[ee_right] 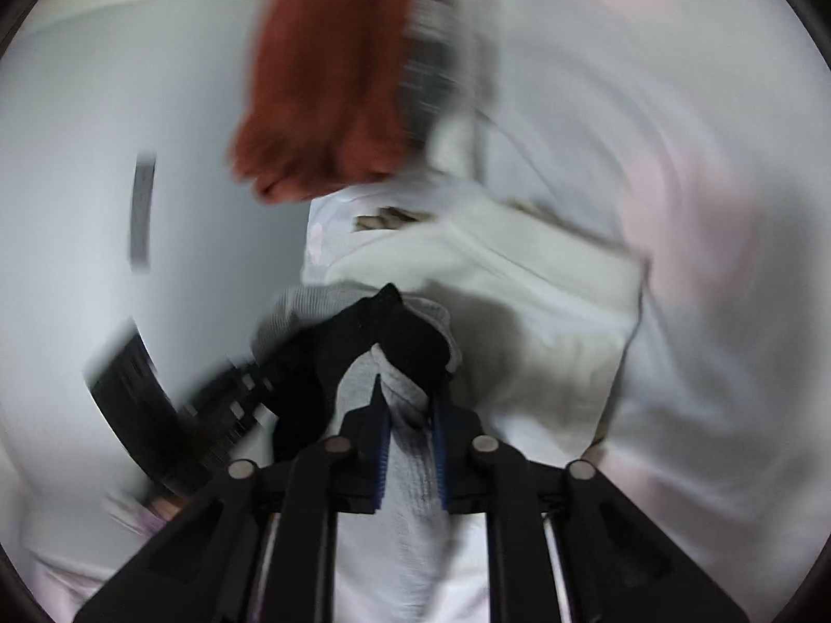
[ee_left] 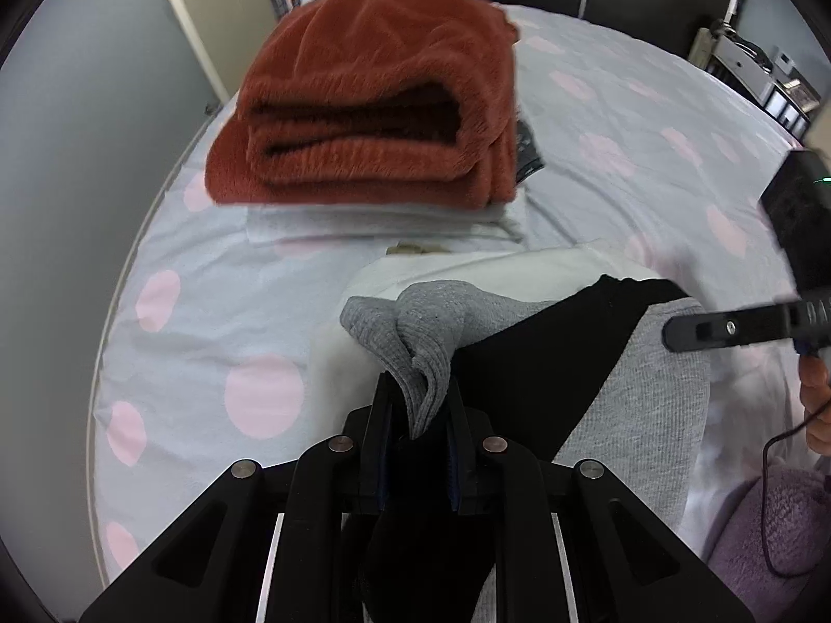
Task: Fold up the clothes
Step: 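Lower the bundle onto the folded white shirt and open both tools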
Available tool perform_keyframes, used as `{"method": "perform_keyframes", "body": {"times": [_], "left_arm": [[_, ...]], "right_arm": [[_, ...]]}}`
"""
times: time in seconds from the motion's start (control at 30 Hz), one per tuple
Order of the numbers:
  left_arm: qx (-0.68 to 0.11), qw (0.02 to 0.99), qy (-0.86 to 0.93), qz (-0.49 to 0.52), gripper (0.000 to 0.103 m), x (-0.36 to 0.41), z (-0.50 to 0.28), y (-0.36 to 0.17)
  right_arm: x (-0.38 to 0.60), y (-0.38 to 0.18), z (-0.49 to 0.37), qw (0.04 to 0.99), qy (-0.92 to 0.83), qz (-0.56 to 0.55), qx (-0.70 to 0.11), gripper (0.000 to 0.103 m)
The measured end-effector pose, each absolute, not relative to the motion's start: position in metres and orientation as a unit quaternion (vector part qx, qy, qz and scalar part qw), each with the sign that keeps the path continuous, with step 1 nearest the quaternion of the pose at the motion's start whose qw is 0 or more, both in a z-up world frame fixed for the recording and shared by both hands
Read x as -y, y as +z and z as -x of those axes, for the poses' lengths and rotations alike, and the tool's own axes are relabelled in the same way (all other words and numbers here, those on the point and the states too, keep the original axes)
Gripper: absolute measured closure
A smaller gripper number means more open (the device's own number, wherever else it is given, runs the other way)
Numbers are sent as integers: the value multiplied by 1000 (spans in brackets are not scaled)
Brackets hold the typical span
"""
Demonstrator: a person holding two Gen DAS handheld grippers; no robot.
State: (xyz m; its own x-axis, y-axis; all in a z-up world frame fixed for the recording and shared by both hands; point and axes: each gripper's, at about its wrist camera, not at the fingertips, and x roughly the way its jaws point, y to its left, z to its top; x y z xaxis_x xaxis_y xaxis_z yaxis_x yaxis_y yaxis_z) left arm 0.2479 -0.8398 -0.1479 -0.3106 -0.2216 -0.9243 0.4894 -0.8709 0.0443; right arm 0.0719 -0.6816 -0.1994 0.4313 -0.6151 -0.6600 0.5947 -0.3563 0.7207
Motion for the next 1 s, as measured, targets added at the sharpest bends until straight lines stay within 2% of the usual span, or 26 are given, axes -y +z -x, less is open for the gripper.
{"method": "perform_keyframes", "body": {"times": [0.1,0.17,0.23,0.37,0.5,0.63,0.77,1.0], "left_arm": [[-108,206,-806,-544,86,838,-240,-142],[-99,205,-802,-553,86,841,-232,-146],[-95,206,-793,-566,86,844,-226,-158],[-104,207,-781,-580,80,854,-221,-179],[-138,212,-784,-567,68,866,-231,-185],[-120,214,-783,-571,65,862,-231,-189],[-111,229,-781,-571,56,868,-235,-176],[-102,309,-781,-533,56,882,-268,-131]], "right_arm": [[679,-157,-108,595,-623,-490,-134,94],[680,-150,-128,593,-653,-428,-198,94],[677,-160,-128,583,-661,-415,-226,94],[684,-190,-110,562,-653,-461,-214,94],[686,-209,-106,555,-641,-489,-206,93],[686,-217,-107,535,-648,-502,-205,90],[678,-211,-99,524,-655,-507,-199,87],[636,-192,-83,474,-692,-513,-183,87]]}}
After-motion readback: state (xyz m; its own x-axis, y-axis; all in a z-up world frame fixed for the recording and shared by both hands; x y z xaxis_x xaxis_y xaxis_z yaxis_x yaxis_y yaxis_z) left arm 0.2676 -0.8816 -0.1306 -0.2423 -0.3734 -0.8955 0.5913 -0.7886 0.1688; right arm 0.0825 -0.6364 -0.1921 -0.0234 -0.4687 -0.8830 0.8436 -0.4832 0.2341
